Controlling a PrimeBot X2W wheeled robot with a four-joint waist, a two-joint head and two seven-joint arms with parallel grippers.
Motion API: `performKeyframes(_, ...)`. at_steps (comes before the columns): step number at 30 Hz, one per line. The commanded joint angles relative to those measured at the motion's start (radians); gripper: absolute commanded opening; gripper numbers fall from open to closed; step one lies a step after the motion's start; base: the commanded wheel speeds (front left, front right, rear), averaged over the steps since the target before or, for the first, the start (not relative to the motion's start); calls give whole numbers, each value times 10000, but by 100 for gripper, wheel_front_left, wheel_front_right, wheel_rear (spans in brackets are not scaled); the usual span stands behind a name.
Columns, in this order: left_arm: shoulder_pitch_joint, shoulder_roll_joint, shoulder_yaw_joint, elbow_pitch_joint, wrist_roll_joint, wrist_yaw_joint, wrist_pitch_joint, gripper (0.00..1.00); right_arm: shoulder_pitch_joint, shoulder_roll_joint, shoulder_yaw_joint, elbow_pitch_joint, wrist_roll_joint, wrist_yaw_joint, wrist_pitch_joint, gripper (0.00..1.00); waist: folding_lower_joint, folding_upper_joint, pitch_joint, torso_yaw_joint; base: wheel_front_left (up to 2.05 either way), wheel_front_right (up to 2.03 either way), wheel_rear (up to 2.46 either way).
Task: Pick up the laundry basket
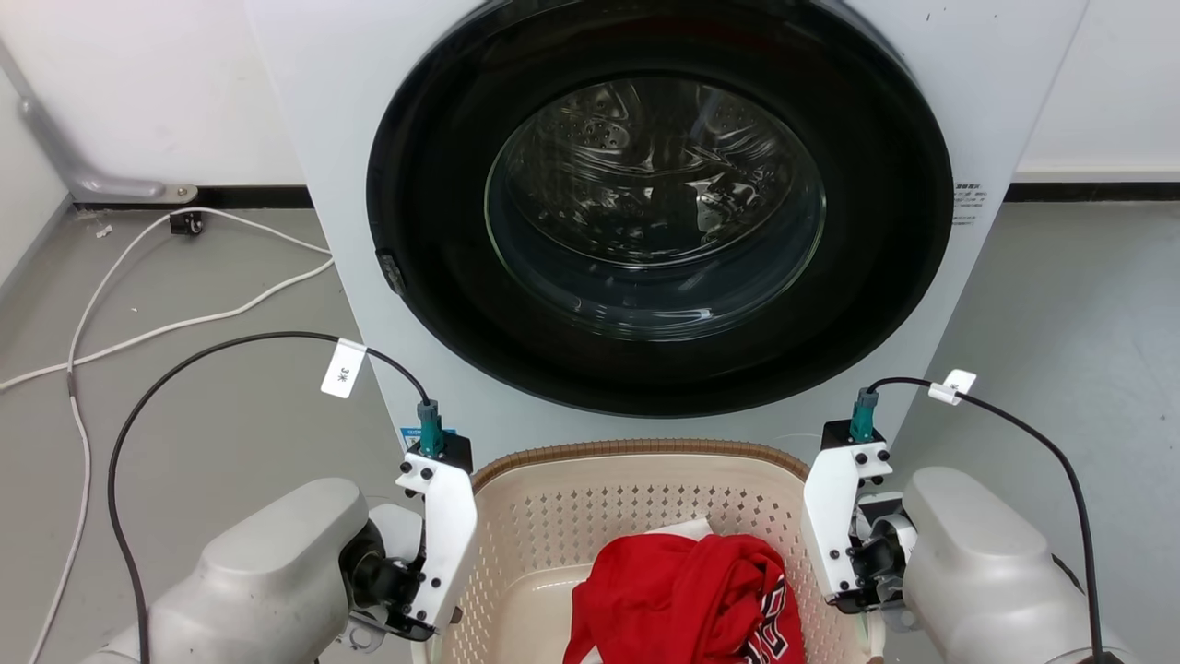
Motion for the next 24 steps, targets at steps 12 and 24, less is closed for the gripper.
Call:
performKeyframes(12, -95, -336, -66, 258, -396, -136, 449, 0, -88, -47, 241, 17, -59, 4, -11, 0, 2, -1, -113, 33, 0, 0, 0)
performKeyframes(24, -80, -355, -58, 279, -437, -136, 335, 0, -143, -39, 317, 62, 37, 4, -30, 0, 2, -1, -129, 50, 0, 0, 0)
